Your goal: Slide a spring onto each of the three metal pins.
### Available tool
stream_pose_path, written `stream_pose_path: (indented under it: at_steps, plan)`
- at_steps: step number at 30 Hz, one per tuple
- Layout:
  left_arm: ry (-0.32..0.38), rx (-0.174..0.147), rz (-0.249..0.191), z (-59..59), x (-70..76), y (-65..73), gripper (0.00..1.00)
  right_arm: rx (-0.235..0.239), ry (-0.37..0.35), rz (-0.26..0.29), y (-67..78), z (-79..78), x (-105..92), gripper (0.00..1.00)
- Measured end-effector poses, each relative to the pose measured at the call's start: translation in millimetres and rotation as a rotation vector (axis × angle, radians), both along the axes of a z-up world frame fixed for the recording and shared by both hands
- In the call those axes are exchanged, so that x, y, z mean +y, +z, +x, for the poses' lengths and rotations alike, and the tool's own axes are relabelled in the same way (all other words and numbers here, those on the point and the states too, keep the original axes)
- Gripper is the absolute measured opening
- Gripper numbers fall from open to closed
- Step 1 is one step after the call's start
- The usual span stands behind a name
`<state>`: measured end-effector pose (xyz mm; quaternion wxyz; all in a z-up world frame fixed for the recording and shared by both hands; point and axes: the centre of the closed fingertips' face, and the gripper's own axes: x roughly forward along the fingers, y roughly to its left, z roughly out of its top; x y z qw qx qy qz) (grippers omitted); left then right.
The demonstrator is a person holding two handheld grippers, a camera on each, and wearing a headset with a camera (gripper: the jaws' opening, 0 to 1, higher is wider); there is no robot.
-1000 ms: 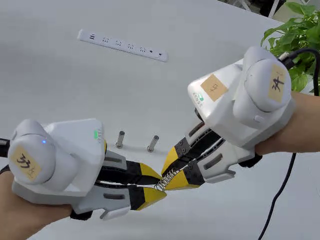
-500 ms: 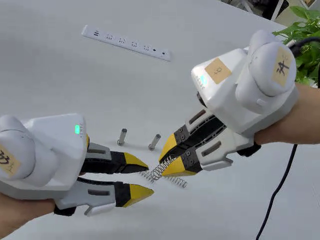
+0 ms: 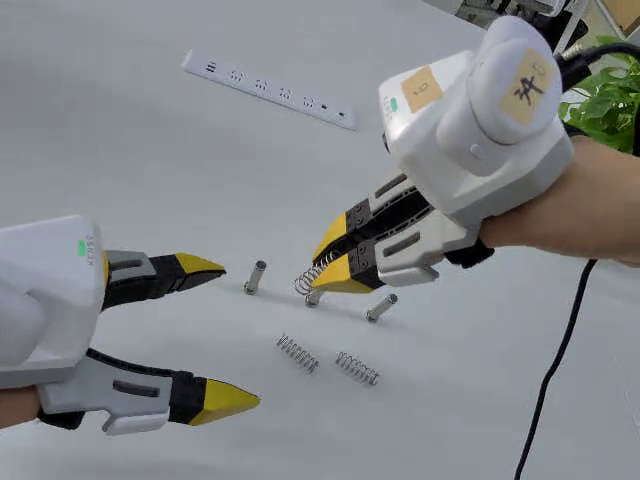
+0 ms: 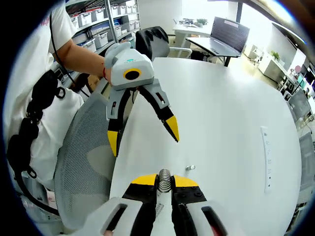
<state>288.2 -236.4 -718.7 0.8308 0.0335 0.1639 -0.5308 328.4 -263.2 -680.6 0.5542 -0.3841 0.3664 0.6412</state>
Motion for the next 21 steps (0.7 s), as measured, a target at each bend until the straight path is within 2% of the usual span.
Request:
stream_pose_path:
  at_steps: [2, 5, 11, 19, 21]
  plan:
    - [0.005, -0.003, -0.016, 2.4, 1.8, -0.1, 0.8, -0.013, -0.009, -0.011, -1.7, 5.0, 2.7, 0.06]
    - [0.007, -0.018, -0.014, 4.8, 3.8, -2.9, 0.87, -0.023, -0.014, -0.022, -6.0, 14.8, 8.4, 0.06]
    - [0.01, -0.03, -0.016, 9.2, 6.3, -8.8, 0.95, -0.04, -0.019, -0.053, -23.5, 29.7, 15.6, 0.06]
    - [0.007, -0.018, -0.013, 11.6, 9.7, -16.8, 0.99, -0.061, -0.009, -0.091, -49.0, 45.5, 22.8, 0.06]
    - [0.007, -0.02, -0.011, 12.1, 10.5, -18.8, 0.99, -0.05, -0.017, -0.091, -52.6, 46.4, 24.3, 0.06]
